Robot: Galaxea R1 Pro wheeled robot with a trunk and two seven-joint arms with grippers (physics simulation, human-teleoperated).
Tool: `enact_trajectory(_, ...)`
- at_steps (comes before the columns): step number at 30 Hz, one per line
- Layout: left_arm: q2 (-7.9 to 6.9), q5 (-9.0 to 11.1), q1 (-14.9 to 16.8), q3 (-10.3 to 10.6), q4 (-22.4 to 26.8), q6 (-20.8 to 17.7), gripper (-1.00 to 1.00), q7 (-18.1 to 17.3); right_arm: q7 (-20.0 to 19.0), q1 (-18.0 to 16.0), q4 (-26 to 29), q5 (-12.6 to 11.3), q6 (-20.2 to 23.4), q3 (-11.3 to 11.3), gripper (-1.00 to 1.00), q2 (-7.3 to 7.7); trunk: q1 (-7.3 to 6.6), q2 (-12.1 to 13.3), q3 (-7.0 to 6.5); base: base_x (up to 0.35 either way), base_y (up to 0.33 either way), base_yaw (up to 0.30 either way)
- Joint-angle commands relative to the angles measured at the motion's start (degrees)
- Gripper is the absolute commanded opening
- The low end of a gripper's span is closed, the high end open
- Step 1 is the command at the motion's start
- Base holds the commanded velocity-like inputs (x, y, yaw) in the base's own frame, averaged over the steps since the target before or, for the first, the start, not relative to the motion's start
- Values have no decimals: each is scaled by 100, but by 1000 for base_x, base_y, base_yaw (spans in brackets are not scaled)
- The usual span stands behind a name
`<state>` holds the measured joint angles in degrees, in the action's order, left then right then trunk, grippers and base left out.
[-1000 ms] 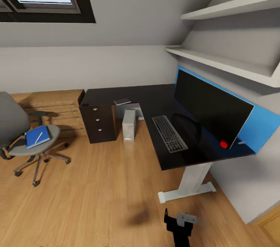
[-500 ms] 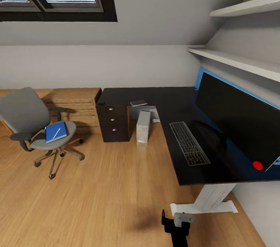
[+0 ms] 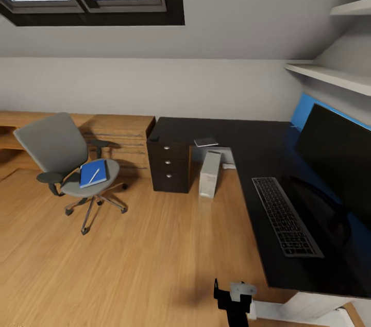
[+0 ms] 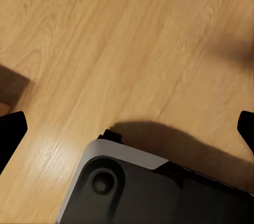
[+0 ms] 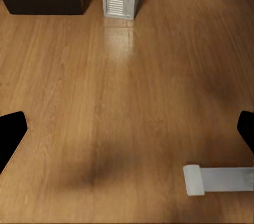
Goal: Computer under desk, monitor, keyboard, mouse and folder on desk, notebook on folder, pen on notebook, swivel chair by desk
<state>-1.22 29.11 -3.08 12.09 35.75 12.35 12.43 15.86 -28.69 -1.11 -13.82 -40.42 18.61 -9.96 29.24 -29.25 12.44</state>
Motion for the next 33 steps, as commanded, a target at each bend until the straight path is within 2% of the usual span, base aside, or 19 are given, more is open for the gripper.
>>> enact_trajectory(1,-9,49,0,48,11,21,100,48,24,-6,-12,-34,-18,50,100,-4,6,-8,12,335,0,265)
enact_trajectory(10,-22,43,0,48,19,21,100,49,23,-5,-12,-35,-38,27,100,-4,6,-8,42,336,0,242)
enact_trajectory(33,-27,33,0,48,20,21,100,52,6,7,-11,-33,-59,28,100,-4,6,-8,45,337,0,9)
